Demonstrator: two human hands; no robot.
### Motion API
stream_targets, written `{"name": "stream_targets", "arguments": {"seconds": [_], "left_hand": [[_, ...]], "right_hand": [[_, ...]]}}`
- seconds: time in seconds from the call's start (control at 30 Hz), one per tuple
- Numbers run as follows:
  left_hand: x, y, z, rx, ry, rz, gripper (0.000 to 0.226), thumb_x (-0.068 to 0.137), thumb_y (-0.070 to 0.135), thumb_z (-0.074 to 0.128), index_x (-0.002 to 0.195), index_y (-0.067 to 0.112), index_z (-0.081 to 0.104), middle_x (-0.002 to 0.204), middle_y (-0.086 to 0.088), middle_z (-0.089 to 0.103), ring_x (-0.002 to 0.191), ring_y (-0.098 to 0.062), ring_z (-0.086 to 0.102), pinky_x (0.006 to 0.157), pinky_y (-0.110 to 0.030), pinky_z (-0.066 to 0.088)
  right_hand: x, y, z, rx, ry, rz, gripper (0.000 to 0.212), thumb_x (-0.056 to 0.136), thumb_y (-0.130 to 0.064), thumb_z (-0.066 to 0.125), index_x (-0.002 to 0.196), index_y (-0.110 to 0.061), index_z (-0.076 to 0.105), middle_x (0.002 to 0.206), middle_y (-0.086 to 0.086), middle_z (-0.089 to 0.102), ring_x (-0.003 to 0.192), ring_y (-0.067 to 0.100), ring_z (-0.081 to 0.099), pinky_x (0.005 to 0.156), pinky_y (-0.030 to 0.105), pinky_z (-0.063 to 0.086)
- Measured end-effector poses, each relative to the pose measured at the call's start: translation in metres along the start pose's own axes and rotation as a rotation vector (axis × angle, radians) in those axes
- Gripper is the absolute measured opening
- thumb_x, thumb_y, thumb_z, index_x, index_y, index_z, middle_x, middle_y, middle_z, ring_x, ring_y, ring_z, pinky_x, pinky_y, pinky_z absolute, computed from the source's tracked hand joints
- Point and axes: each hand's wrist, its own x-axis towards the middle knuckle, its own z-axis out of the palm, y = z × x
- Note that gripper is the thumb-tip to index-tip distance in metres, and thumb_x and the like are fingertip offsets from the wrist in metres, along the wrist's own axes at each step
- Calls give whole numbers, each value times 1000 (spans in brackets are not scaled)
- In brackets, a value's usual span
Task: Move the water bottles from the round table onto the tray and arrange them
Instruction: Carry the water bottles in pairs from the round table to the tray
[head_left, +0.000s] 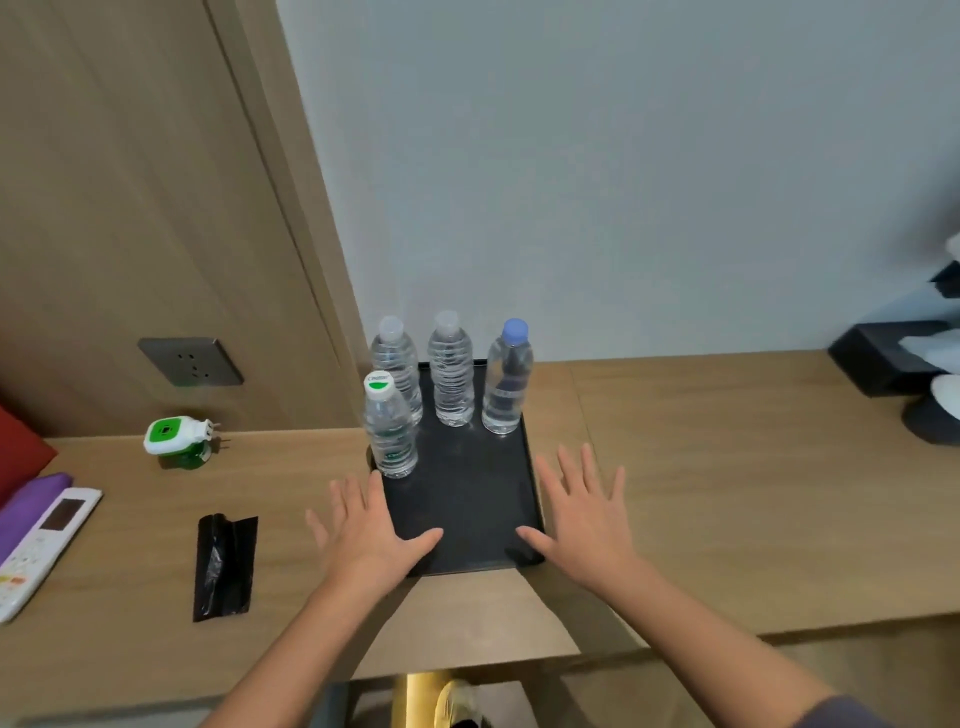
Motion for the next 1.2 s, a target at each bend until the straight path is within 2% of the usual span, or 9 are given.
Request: {"name": "stream_targets", "arguments": {"seconds": [0.17, 0.3, 0.47, 0.7, 0.97, 1.07, 1.2], "left_hand": [[-46, 46, 6, 34, 23, 133, 115, 66, 90, 34, 154, 25, -1, 161, -2, -4, 147, -26, -10, 115, -58, -1], [-88, 106, 18, 62, 43, 307, 116, 64, 92, 29, 154, 24, -1, 161, -3, -4, 147, -27, -12, 115, -59, -2], [-158, 194, 39, 91, 95, 567, 111, 68, 89, 31, 154, 24, 3, 161, -2, -2, 147, -25, -11, 113, -59, -4], [-253, 304, 70, 89, 34, 925, 108, 70, 89, 30, 153, 27, 2, 161, -2, -3, 147, -26, -12, 115, -59, -1], [-348, 411, 97, 137, 33, 1311, 103, 72, 86, 32, 153, 29, 3, 161, -4, 0, 147, -28, -11, 114, -61, -2], [-376, 437, 107, 161, 7, 1437, 101, 74, 85, 32, 153, 30, 2, 161, -2, -2, 147, -27, -12, 112, -59, -5], [-404, 456, 122, 176, -60, 1535, 98, 76, 84, 28, 153, 31, -1, 161, -2, -3, 147, -26, -12, 113, -59, -2]], "right_hand": [[-63, 45, -7, 13, 51, 45, 87, 88, -76, 28, 156, -33, -6, 165, 4, -7, 149, 34, -15, 116, 64, -3], [-129, 99, 0, 36, 62, 162, 86, 88, -76, 27, 155, -33, -8, 165, 4, -6, 149, 33, -14, 116, 63, -2], [-221, 165, 23, 69, 69, 401, 85, 89, -74, 26, 156, -31, -6, 165, 5, -3, 150, 33, -11, 116, 63, 2], [-368, 239, 35, 122, 90, 776, 81, 92, -69, 31, 156, -30, -1, 166, 3, -1, 151, 31, -8, 116, 62, 5], [-496, 273, 38, 213, 144, 1201, 80, 94, -67, 32, 157, -31, -1, 166, 2, -4, 151, 29, -11, 117, 60, 4], [-525, 277, 44, 237, 161, 1306, 80, 93, -68, 30, 157, -32, -1, 166, 2, -4, 151, 30, -11, 116, 61, 4], [-546, 279, 50, 260, 165, 1422, 78, 93, -69, 29, 156, -34, 0, 166, 2, -4, 151, 31, -11, 117, 61, 3]]}}
